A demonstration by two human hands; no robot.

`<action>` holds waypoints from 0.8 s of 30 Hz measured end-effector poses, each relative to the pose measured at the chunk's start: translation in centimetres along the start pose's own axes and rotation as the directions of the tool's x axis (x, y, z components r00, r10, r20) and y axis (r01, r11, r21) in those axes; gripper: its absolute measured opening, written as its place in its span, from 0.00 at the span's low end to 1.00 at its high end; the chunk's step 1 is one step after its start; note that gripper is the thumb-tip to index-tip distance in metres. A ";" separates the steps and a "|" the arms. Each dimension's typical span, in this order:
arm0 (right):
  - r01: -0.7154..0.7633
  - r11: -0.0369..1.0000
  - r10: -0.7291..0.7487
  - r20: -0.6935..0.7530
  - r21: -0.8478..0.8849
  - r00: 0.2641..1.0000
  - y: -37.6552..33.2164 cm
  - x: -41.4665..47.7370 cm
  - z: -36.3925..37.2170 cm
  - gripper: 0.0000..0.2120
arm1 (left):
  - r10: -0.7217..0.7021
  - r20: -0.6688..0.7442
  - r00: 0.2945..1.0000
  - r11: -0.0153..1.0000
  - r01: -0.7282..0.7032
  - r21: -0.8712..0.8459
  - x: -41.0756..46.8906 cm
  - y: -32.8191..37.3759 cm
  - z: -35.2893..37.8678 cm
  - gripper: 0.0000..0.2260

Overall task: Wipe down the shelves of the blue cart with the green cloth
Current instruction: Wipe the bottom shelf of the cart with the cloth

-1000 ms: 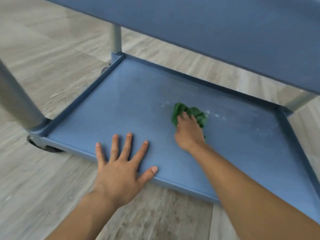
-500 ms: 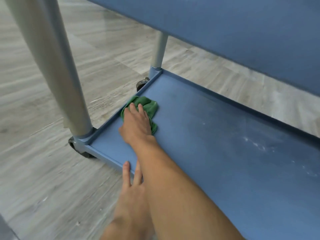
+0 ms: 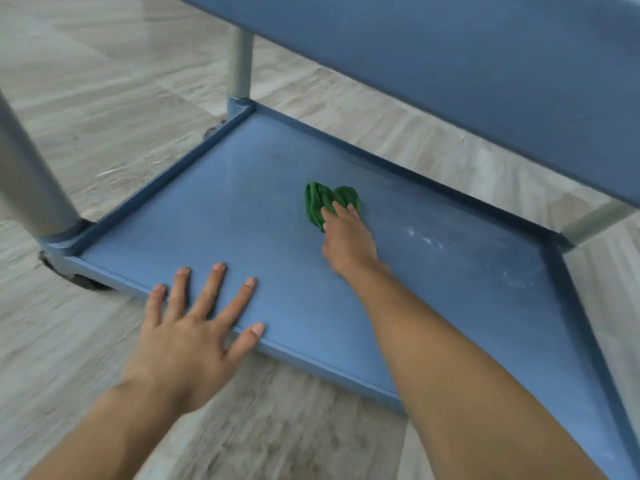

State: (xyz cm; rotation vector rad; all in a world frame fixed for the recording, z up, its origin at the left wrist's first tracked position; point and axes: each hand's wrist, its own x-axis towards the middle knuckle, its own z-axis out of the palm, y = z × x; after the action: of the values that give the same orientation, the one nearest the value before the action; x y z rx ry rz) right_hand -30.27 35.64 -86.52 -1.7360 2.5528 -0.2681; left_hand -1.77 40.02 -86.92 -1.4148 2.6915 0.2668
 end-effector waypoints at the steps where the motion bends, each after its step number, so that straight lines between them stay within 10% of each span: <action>1: -0.044 0.999 0.044 0.009 -0.006 0.999 2.5 -1.1 -0.6 0.29 | 0.004 -0.004 1.000 1.000 -0.004 0.006 0.0 0.2 -0.1 0.35; 14: -0.513 0.838 0.516 -0.038 -0.184 0.856 29.1 -21.6 -9.1 0.25 | -0.061 0.041 0.997 0.998 0.059 0.035 2.6 2.1 0.0 0.39; 24: -0.710 0.662 0.708 -0.110 -0.238 0.697 28.4 -20.7 -8.7 0.22 | 0.108 0.037 0.993 0.990 -0.104 -0.100 4.1 7.1 -0.7 0.43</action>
State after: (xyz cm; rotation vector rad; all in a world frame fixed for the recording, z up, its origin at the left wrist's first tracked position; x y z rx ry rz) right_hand -49.78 66.00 -83.92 -0.6150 3.1280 0.1154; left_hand -10.00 40.51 -86.12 -1.2757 2.7575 0.4377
